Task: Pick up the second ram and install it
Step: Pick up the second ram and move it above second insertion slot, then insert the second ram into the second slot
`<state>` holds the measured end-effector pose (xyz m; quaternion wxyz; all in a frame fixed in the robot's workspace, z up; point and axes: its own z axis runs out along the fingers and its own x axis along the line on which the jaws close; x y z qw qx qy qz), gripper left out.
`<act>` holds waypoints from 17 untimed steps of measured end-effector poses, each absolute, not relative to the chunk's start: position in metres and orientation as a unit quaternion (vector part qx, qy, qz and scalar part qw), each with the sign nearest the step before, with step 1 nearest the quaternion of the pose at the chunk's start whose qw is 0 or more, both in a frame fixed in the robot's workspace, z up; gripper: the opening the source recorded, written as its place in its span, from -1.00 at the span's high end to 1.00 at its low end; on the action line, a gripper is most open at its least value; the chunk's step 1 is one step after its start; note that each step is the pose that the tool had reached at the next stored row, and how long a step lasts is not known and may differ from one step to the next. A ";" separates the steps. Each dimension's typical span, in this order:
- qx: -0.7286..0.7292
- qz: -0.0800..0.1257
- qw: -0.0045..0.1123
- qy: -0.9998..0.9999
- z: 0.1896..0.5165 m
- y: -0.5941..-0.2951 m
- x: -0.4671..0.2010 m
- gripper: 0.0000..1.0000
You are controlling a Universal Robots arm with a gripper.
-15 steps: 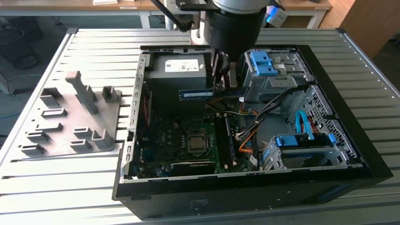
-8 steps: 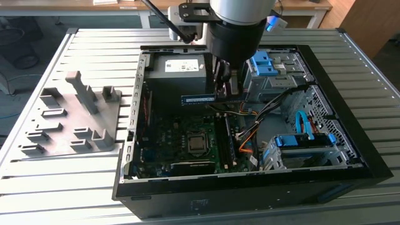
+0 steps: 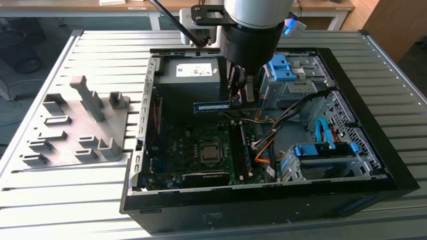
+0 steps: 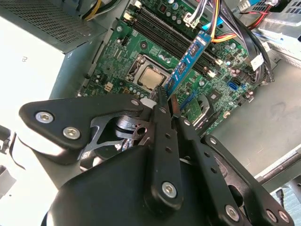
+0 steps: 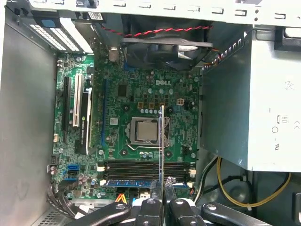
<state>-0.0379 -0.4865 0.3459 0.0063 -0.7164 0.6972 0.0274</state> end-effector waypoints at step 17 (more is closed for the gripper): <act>-0.668 0.027 0.008 0.743 0.346 -0.486 -0.038 0.73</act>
